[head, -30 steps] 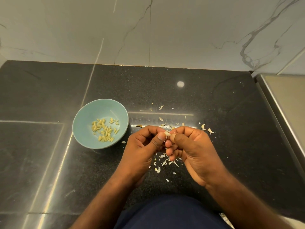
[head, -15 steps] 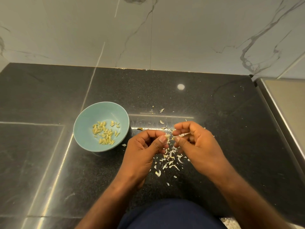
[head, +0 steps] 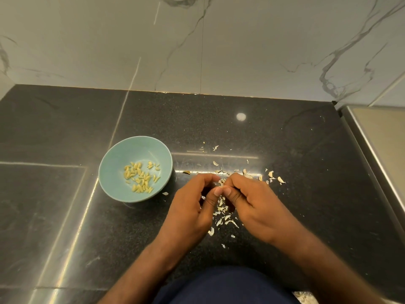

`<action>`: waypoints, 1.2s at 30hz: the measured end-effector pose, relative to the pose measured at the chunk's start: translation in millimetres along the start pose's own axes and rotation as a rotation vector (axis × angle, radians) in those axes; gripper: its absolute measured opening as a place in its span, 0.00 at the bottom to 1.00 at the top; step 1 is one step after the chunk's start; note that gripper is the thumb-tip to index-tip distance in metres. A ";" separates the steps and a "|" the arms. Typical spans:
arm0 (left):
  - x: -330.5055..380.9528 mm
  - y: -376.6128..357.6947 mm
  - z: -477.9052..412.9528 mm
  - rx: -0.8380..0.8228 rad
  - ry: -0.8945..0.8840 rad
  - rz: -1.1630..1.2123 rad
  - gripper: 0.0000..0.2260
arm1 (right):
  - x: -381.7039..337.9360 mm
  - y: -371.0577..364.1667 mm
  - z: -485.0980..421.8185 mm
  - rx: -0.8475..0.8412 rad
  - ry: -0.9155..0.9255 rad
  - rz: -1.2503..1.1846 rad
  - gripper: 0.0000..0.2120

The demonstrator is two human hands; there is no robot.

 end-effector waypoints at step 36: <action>22.5 2.8 -6.9 0.002 0.195 0.462 0.19 | -11.1 3.7 7.0 0.203 0.265 -0.256 0.18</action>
Point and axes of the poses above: each hand's wrist, its own z-axis away from the middle knuckle, its own y-axis out of the back of the hand, x = y × z, the point moved 2 cm from there along -z, towards the middle knuckle, and after that the axes turned 7 degrees about -x, right-handed, at the moved point
